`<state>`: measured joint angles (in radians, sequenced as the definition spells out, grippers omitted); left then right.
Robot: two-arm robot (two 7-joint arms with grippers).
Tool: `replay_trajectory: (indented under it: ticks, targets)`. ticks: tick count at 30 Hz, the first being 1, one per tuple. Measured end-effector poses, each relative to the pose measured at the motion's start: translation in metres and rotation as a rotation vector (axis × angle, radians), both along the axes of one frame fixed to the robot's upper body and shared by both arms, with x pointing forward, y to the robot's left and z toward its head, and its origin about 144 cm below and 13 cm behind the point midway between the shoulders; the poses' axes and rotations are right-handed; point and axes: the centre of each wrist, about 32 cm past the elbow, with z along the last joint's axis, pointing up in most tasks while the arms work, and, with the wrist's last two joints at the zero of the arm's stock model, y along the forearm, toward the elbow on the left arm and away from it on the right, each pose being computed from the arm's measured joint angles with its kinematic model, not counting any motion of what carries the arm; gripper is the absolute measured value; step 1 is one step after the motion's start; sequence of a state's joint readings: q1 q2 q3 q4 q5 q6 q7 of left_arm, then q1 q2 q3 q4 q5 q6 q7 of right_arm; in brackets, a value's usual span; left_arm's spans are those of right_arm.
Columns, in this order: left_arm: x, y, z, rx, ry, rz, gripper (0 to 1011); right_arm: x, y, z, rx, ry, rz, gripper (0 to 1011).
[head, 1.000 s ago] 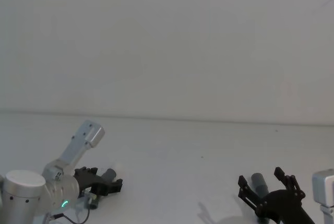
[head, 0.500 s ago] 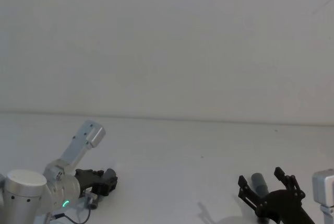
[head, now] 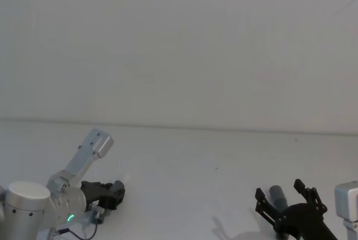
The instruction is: Use both hands to pick up one end of the pipe from the table, align the ends, and insert them.
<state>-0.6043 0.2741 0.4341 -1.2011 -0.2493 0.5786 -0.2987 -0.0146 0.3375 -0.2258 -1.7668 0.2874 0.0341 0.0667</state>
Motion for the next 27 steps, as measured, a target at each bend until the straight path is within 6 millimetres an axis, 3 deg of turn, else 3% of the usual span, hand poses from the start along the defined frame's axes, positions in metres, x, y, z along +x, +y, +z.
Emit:
replay_trajectory:
  ticks: [17, 27]
  targets:
    - [0.000, 0.000, 0.000, -0.001, 0.001, 0.000, 327, 0.003, 0.004, 0.006, -0.005, 0.049, -0.027, 1000]
    - [0.000, 0.000, 0.000, -0.001, 0.001, 0.000, 327, 0.015, 0.013, 0.017, -0.048, 0.148, -0.100, 1000]
